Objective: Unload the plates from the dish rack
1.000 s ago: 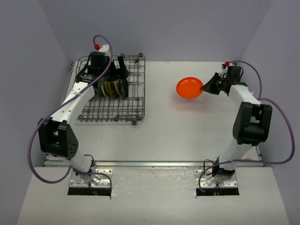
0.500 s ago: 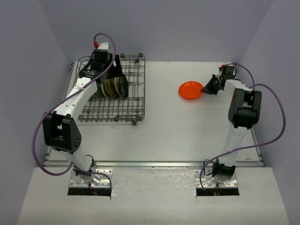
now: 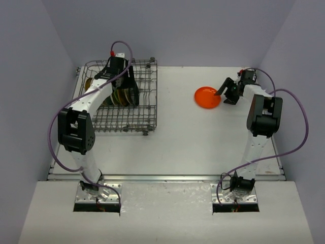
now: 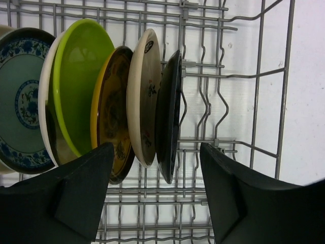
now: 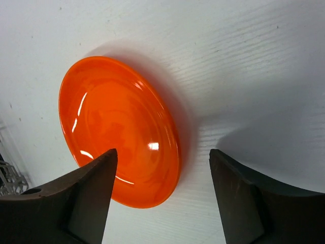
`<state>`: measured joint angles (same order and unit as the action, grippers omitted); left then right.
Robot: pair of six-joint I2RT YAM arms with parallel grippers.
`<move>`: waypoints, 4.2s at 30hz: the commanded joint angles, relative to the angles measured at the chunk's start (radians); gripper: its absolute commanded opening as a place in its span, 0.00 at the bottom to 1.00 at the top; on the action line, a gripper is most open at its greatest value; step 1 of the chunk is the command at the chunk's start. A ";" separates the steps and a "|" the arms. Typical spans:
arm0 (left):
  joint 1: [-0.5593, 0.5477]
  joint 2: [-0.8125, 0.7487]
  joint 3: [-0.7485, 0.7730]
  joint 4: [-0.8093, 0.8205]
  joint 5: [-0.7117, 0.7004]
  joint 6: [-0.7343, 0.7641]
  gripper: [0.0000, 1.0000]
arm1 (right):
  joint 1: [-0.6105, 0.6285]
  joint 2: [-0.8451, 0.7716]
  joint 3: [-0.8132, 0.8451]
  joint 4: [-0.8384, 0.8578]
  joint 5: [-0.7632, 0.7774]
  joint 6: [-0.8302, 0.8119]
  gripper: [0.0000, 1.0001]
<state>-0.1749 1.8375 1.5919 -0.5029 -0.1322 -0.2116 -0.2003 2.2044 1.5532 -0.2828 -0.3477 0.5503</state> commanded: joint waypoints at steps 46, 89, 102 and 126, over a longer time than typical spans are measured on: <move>-0.104 0.215 0.242 -0.082 -0.238 0.077 0.21 | 0.060 -0.608 -0.275 0.056 -0.088 -0.058 0.99; -0.071 -0.208 -0.057 0.183 0.885 -0.033 0.00 | 0.388 -0.555 -0.227 0.351 -0.539 0.063 0.63; -0.069 -0.202 -0.065 0.201 0.880 -0.038 0.00 | 0.455 -0.524 -0.212 0.212 -0.520 -0.073 0.03; 0.008 -0.214 -0.028 0.082 0.450 -0.014 1.00 | 0.003 -0.214 -0.025 0.020 -0.264 0.013 0.00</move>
<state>-0.1650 1.6623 1.5221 -0.4385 0.3538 -0.2359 -0.2133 1.9585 1.4538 -0.2170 -0.6571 0.5869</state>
